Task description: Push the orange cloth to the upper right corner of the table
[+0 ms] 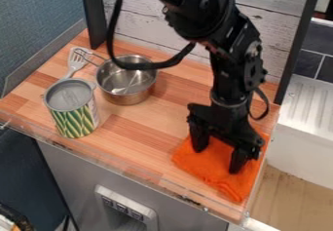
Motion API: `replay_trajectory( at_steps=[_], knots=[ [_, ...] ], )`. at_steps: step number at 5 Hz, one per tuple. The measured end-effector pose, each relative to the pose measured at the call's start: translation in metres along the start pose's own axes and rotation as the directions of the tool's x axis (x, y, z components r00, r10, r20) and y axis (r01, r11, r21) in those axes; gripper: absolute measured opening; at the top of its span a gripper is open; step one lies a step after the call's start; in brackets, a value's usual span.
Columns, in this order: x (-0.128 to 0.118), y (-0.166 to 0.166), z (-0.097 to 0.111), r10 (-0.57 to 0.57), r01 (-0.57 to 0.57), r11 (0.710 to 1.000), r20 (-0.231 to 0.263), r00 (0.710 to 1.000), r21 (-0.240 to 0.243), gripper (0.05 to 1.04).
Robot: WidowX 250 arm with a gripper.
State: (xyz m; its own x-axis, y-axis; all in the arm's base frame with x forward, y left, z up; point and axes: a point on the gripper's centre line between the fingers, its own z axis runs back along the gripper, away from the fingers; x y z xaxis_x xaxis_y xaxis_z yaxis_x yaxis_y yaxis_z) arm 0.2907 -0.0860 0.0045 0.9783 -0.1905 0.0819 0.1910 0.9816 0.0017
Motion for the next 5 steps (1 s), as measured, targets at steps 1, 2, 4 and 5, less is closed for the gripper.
replay_trajectory(
  at_steps=[1, 2, 4, 5],
  knots=[
    [0.029, 0.026, 0.0, 0.04, -0.041, 0.998, 0.015, 0.999, 0.045, 1.001],
    [0.049, 0.045, -0.001, 0.055, -0.056, 0.995, 0.014, 0.998, 0.087, 1.001],
    [0.07, 0.052, -0.002, 0.045, -0.045, 0.998, -0.002, 0.999, 0.033, 1.001],
    [0.073, 0.049, 0.025, 0.014, -0.014, 1.0, 0.004, 1.0, 0.008, 1.001]
  ],
)
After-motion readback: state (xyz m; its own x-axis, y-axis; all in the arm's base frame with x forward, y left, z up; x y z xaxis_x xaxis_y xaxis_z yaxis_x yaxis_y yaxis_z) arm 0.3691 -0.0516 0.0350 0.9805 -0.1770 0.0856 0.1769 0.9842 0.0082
